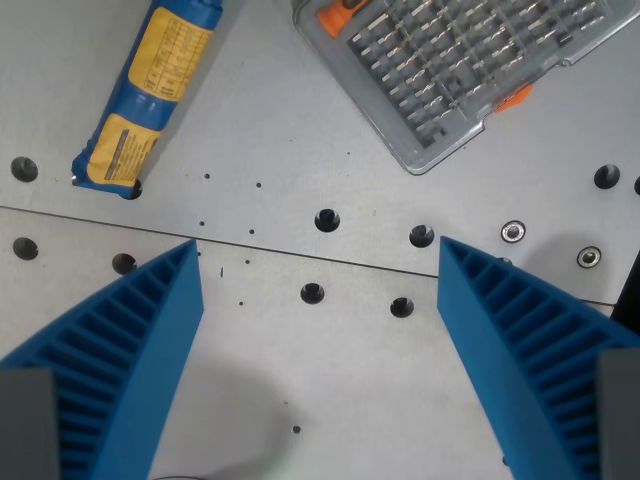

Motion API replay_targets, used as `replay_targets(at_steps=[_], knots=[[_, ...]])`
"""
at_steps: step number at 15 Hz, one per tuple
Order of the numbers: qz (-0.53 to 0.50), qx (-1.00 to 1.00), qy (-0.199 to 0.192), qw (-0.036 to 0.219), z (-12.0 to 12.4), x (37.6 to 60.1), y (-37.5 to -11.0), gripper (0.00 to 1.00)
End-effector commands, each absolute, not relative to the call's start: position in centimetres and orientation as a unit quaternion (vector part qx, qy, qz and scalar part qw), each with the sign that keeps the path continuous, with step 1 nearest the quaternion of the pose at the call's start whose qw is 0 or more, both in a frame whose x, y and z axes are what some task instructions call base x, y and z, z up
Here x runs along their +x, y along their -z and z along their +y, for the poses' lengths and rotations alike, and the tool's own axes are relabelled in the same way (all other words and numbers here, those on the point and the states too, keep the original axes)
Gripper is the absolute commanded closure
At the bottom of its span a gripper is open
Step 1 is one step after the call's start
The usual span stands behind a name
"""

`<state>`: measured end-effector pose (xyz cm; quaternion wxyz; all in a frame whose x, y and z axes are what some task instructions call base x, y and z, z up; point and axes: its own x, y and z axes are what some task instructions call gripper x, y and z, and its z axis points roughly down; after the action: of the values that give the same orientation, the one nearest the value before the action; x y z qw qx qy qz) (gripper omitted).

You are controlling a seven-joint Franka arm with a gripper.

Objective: Move above the blue bag

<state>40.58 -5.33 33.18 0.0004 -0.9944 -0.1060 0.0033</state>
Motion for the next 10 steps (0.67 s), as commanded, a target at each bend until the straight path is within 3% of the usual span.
replay_targets(at_steps=[1, 10], knots=[[-0.106, -0.994, -0.001, 0.0, -5.34, 40.55, -33.4, 0.0], [-0.084, -0.996, 0.0, -0.001, -5.11, 40.56, -32.99, 0.0]])
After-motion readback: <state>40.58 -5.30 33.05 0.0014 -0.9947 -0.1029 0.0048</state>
